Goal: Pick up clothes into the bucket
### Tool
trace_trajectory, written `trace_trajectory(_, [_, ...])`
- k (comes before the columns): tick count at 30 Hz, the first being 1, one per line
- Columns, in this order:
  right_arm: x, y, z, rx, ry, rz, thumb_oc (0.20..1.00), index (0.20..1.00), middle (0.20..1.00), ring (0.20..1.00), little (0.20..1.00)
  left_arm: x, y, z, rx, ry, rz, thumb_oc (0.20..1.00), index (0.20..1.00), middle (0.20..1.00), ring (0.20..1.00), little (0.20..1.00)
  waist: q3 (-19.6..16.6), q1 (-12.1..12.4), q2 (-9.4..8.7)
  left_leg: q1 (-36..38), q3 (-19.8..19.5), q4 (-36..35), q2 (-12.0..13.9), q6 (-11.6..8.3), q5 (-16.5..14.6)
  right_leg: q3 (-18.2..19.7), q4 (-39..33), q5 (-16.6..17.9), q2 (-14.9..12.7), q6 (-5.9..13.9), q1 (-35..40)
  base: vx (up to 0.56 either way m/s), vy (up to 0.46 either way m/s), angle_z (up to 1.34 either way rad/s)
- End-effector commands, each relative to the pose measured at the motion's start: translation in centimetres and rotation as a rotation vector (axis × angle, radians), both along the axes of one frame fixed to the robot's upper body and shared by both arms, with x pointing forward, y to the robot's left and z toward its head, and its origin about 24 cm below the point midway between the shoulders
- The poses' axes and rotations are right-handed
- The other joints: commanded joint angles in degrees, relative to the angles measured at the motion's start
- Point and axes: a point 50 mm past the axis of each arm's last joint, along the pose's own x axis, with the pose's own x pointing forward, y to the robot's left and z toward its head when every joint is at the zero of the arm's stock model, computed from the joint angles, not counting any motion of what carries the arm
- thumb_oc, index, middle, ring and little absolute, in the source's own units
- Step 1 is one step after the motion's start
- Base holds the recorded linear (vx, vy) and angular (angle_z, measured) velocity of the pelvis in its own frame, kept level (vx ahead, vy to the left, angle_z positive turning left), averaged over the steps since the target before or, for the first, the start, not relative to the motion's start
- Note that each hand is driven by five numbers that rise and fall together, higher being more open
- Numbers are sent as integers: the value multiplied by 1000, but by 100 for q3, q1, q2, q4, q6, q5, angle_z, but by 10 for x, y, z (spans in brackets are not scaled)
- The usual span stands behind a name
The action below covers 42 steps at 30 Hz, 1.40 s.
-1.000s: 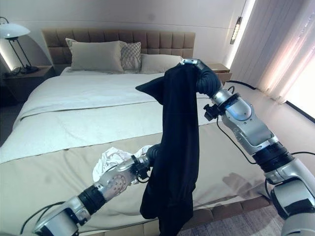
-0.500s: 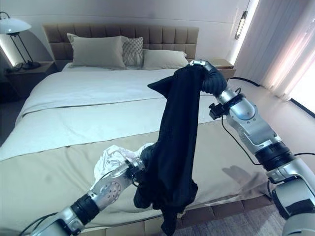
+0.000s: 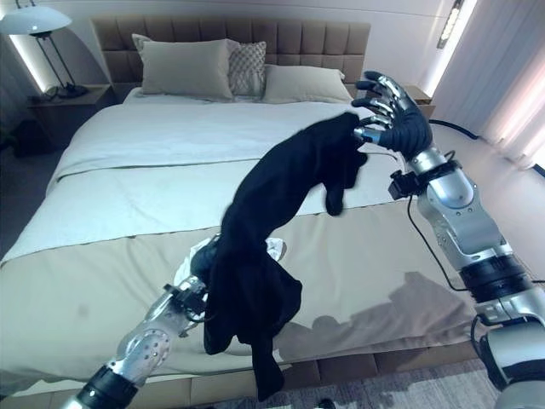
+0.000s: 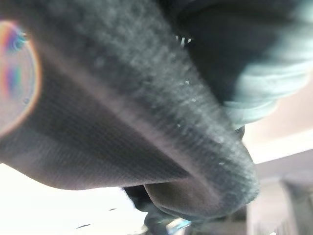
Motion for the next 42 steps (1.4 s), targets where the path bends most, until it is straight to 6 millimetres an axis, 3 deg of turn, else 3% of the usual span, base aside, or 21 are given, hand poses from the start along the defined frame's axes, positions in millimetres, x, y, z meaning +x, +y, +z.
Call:
trace_trajectory(1, [9, 3, -5, 49, 22, 9, 1000, 1000, 1000, 1000, 1000, 0, 1, 44, -153, -177, 26, 200, 200, 200, 200, 200, -200, 99, -208, -384, -161, 471, 83, 7, -87, 51, 384, -55, -206, 176, -12, 0, 0, 0])
trace_trajectory(2, [9, 3, -5, 49, 22, 9, 1000, 1000, 1000, 1000, 1000, -1, 1, 44, -153, -177, 26, 200, 200, 200, 200, 200, -201, 99, -208, -384, -161, 471, 83, 7, -88, 51, 384, -55, -206, 176, -13, 0, 0, 0])
trace_trajectory(5, [13, 2, -39, 38, 139, -25, 1000, 1000, 1000, 1000, 1000, 1, 8, 51, -140, -217, 80, 200, 200, 200, 200, 200, -136, 134, -175, -402, -183, 485, 65, 20, -87, 43, 397, -59, -222, 169, -11, 0, 0, 0])
trace_trajectory(8, [14, 2, -50, 39, 170, -37, 1000, 1000, 1000, 1000, 1000, 1, 11, 55, -131, -237, 104, 200, 200, 200, 200, 200, -114, 150, -163, -410, -191, 484, 62, 24, -83, 32, 407, -69, -225, 167, -12, 0, 0, 0])
trace_trajectory(11, [8, 3, -77, 26, 230, -59, 1000, 1000, 1000, 1000, 1000, 1, 37, 69, -33, -333, 248, 200, 200, 200, 200, 200, -74, 209, -109, -435, -222, 488, 39, 35, -85, 16, 409, -74, -246, 168, -15, 0, 0, 0])
trace_trajectory(19, [-5, -7, -110, 35, 298, -123, 1000, 1000, 1000, 1000, 1000, -7, 74, 80, 114, -434, 439, 200, 200, 200, 200, 200, -64, 290, -53, -438, -277, 523, 41, 30, -95, -63, 434, -137, -249, 137, 50, 2, -7, 5])
trace_trajectory(20, [-8, -8, -121, 59, 325, -137, 1000, 1000, 1000, 1000, 1000, -9, 84, 83, 152, -461, 511, 200, 200, 200, 200, 200, -68, 316, -30, -425, -301, 524, 48, 23, -91, -85, 435, -164, -231, 120, 84, 0, -10, 12])
trace_trajectory(27, [-23, -8, -146, 114, 369, -168, 1000, 1000, 1000, 1000, 1000, -22, 105, 100, 147, -549, 659, 200, 200, 200, 200, 200, -29, 416, 30, -473, -527, 680, 63, 6, -126, -211, 853, -447, -256, 36, 159, 3, -23, 12])
trace_trajectory(33, [-37, -13, -158, 174, 367, -217, 1000, 1000, 1000, 1000, 1000, -35, 122, 94, 220, -532, 805, 200, 200, 200, 200, 200, 83, 559, 110, -670, -1000, 733, 125, -136, 43, -642, 1181, -764, -154, -116, 220, -59, -73, 37])
trace_trajectory(34, [-42, -16, -153, 186, 333, -231, 1000, 1000, 1000, 1000, 1000, -38, 126, 89, 248, -506, 856, 200, 200, 200, 200, 200, 181, 663, 144, -840, -1229, 694, 186, -248, 233, -895, 1252, -866, -44, -194, 197, -104, -84, 70])
trace_trajectory(36, [-45, -17, -150, 194, 311, -233, 1000, 1000, 1000, 1000, 1000, -39, 128, 87, 267, -491, 892, 200, 200, 200, 200, 200, 258, 687, 183, -955, -1388, 657, 238, -346, 362, -1041, 1321, -966, 37, -247, 173, -202, -106, 86])
trace_trajectory(38, [-46, -18, -138, 237, 249, -230, 1000, 1000, 1000, 1000, 1000, -34, 130, 86, 290, -480, 961, 200, 200, 200, 200, 200, 454, 720, 287, -1348, -1710, 392, 344, -515, 836, -1411, 1524, -1091, 148, -343, -127, -283, -64, 97])
trace_trajectory(40, [-43, -16, -133, 241, 229, -223, 1000, 1000, 1000, 1000, 1000, -30, 129, 87, 292, -477, 982, 200, 200, 200, 200, 200, 493, 691, 303, -1464, -1694, 337, 390, -512, 928, -1476, 1637, -1130, 122, -353, -282, -152, 21, 80])
trace_trajectory(41, [-42, -13, -129, 237, 212, -212, 1000, 1000, 1000, 1000, 1000, -26, 128, 88, 300, -479, 990, 200, 200, 200, 200, 200, 570, 658, 287, -1556, -1522, 410, 412, -428, 896, -1506, 1705, -1072, 47, -346, -398, -221, 47, 54])
trace_trajectory(42, [-40, -12, -126, 234, 199, -211, 1000, 1000, 1000, 1000, 1000, -21, 128, 90, 314, -484, 1003, 200, 200, 200, 200, 200, 604, 587, 234, -1626, -1110, 655, 450, -301, 759, -1563, 1761, -1005, -72, -341, -532, -249, 39, 56])
